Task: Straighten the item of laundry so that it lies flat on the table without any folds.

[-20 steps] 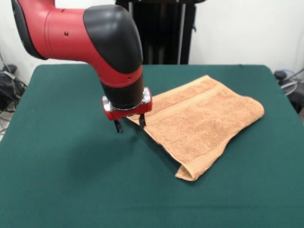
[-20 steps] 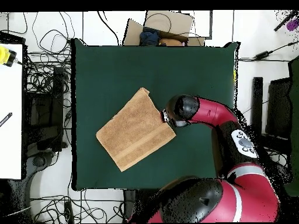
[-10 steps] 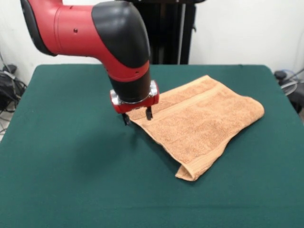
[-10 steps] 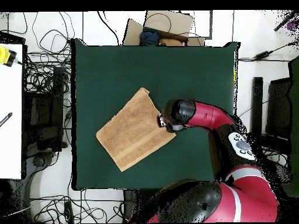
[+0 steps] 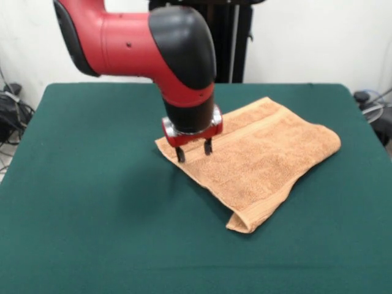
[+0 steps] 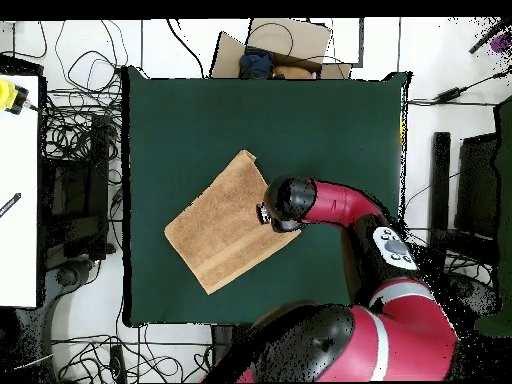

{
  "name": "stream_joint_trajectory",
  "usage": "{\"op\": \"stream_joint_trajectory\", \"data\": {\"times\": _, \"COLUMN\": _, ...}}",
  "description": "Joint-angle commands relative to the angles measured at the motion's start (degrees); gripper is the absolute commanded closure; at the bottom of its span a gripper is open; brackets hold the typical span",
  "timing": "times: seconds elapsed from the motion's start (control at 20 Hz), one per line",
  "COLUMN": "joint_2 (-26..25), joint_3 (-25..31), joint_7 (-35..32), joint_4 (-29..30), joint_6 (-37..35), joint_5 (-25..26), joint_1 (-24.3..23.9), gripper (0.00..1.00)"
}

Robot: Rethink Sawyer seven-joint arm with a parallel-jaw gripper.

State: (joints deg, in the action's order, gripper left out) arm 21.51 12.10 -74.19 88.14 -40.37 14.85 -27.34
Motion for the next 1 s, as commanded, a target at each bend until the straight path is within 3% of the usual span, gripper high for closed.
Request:
{"op": "stream_joint_trajectory", "data": {"times": 0.05, "joint_2": -8.86, "joint_3": -2.41, "joint_7": -12.81, "joint_4": -2.71, "joint_6": 6.24, "joint_5": 1.42, "joint_1": 3.13, "gripper": 0.00}}
{"op": "stream_joint_trajectory", "data": {"times": 0.35, "joint_2": -9.91, "joint_3": -4.09, "joint_7": -13.51, "joint_4": -1.31, "joint_6": 12.93, "joint_5": 1.55, "joint_1": 3.58, "gripper": 0.00}}
{"op": "stream_joint_trajectory", "data": {"times": 0.95, "joint_2": -9.50, "joint_3": -3.23, "joint_7": -12.22, "joint_4": -0.60, "joint_6": 15.26, "joint_5": 0.83, "joint_1": 1.56, "gripper": 0.00}}
{"op": "stream_joint_trajectory", "data": {"times": 1.0, "joint_2": -9.46, "joint_3": -3.28, "joint_7": -12.28, "joint_4": -0.57, "joint_6": 15.43, "joint_5": 0.90, "joint_1": 1.60, "gripper": 1.00}}
